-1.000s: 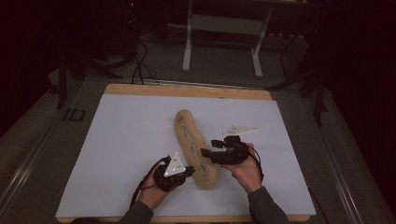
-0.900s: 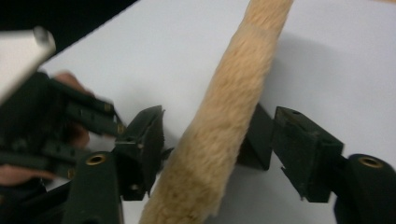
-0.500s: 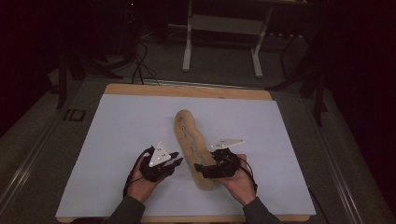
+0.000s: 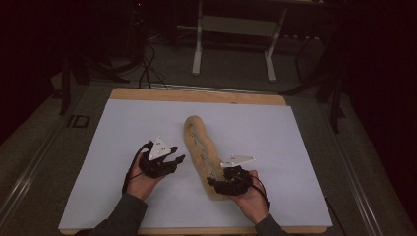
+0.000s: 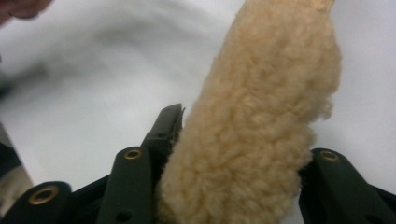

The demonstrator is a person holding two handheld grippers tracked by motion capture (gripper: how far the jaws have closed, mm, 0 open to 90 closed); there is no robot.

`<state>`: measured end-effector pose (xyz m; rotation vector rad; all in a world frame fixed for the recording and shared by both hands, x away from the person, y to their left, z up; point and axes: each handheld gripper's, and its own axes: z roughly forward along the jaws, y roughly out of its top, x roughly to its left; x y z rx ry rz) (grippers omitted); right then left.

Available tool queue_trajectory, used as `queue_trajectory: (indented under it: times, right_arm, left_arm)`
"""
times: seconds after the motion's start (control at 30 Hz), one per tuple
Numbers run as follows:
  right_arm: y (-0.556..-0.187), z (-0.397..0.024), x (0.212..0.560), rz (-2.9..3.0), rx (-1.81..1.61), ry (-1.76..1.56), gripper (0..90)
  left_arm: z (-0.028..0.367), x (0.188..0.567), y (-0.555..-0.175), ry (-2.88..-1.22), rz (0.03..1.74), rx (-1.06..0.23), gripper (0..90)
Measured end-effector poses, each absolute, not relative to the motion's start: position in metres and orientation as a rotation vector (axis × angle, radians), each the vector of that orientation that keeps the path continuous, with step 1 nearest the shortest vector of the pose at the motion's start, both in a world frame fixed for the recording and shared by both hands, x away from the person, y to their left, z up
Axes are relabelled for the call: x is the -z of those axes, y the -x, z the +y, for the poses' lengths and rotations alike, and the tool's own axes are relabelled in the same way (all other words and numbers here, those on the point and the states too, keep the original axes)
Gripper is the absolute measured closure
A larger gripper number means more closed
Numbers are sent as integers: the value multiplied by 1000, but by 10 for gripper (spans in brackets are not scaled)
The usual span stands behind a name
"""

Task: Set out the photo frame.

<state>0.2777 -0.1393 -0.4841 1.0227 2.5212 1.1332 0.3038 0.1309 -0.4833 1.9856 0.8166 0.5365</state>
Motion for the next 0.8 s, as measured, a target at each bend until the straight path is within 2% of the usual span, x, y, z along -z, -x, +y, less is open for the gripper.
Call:
queue_trajectory:
  times: [0.23, 0.8]
  right_arm:
    - [-278, -146, 483, 2506, -1107, -1009, 612]
    - [-285, -151, 482, 2580, -1107, -869, 651]
  left_arm:
    - [140, 483, -317, -1984, 849, -532, 568]
    - [156, 487, -339, -1988, 949, -551, 547]
